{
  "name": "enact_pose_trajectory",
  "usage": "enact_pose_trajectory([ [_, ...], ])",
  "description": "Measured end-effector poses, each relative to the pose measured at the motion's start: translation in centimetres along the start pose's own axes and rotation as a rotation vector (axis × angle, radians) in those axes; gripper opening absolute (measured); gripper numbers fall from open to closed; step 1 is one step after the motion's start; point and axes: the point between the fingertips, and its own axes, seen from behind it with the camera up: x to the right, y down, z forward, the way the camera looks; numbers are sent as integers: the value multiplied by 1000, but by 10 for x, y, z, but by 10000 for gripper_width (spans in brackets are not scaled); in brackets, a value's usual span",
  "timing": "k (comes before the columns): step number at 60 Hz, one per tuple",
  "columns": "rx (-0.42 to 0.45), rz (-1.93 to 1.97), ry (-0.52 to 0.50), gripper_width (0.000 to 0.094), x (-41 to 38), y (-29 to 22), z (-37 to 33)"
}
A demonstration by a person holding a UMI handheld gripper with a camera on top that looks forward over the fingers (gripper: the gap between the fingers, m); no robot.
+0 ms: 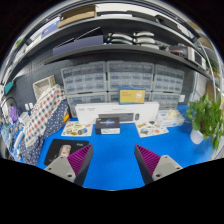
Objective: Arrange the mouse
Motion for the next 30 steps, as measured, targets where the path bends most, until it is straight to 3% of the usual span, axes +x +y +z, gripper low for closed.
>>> enact_pose_trajectory([
  [30,-14,15,0,832,70,25,-29],
])
